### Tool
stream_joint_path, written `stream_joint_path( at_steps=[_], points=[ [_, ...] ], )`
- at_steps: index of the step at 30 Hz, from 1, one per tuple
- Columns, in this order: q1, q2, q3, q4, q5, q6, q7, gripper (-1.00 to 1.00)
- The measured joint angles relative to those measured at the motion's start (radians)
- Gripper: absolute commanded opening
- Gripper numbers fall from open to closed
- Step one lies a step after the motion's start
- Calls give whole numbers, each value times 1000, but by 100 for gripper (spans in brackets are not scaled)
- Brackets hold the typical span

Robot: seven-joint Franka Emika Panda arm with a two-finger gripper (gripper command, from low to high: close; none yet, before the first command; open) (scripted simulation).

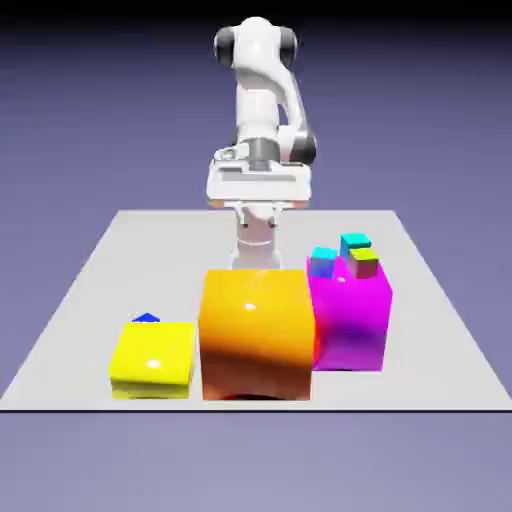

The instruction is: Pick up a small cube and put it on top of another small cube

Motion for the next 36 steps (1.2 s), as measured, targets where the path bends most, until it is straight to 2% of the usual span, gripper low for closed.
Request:
stream_joint_path(
  at_steps=[19, 27, 28, 30, 36],
  points=[
    [-342, 666, -414, 168, 687, -396, 820, 0],
    [-403, 878, -273, 243, 992, -322, 591, 0],
    [-408, 896, -261, 249, 1017, -316, 572, -100],
    [-408, 896, -261, 249, 1017, -316, 572, -100],
    [-356, 714, -382, 185, 757, -378, 768, -100]
  ],
)
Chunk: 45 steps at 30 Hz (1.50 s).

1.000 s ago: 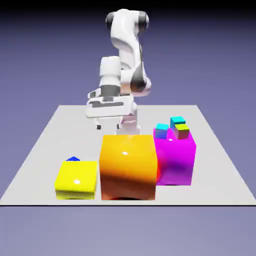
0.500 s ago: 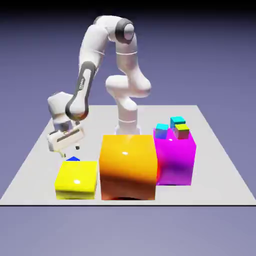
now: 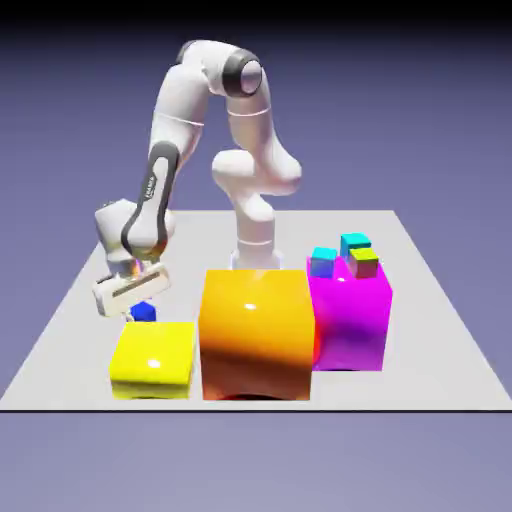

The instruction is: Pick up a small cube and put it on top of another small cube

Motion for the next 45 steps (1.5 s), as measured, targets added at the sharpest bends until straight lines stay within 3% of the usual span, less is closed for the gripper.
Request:
stream_joint_path(
  at_steps=[3, 21, 34, 45],
  points=[
    [54, -55, -23, 6, -91, -52, 21, -100],
    [310, 127, -299, 352, -507, -505, -763, -100],
    [572, 62, -72, 634, -877, -977, -1313, -100],
    [629, -127, 327, 629, -895, -1062, -1226, -100]
  ],
)
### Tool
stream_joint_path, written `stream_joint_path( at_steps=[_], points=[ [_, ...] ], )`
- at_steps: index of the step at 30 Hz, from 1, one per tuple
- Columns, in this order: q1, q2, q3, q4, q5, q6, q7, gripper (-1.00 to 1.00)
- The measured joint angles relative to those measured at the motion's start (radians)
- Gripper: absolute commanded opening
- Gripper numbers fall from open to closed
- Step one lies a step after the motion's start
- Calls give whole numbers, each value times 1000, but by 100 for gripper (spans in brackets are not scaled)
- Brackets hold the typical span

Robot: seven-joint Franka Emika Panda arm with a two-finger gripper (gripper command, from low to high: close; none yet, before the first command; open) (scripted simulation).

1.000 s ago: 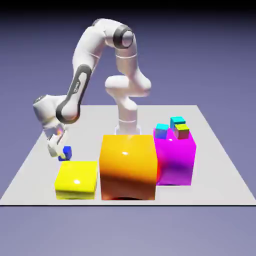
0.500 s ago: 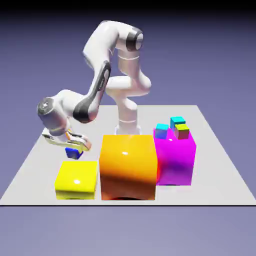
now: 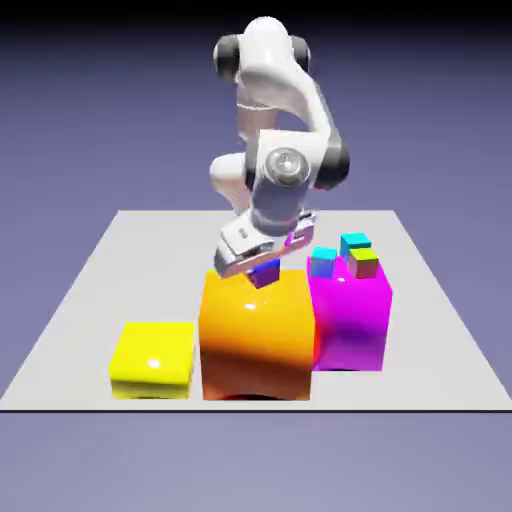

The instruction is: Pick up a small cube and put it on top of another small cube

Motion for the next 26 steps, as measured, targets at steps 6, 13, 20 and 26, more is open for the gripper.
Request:
stream_joint_path(
  at_steps=[6, 13, 20, 26],
  points=[
    [15, -105, 217, -17, 8, -25, 76, -100],
    [-74, -239, 461, -139, 148, 100, 380, -100],
    [-71, -227, 471, -306, 151, 281, 387, 100],
    [-75, -240, 465, -161, 148, 124, 385, 100]
  ],
)
